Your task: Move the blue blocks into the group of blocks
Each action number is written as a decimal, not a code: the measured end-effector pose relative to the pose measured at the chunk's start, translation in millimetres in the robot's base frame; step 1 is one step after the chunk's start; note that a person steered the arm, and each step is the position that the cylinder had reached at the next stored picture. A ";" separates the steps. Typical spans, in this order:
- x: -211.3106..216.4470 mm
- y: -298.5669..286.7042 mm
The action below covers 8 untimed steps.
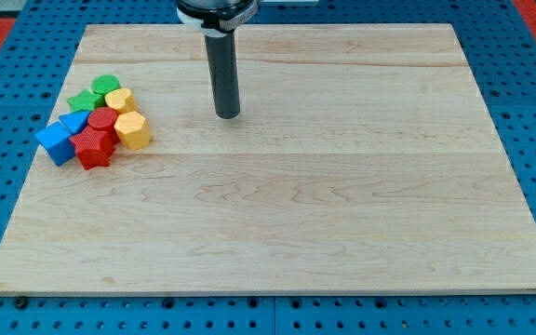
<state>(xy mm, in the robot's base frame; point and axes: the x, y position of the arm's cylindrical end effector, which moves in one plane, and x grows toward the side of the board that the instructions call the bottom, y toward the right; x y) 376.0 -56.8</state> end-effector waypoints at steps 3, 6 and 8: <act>108.2 -48.6; 165.4 -247.8; 127.6 -241.2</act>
<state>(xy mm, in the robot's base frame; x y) 503.6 -298.0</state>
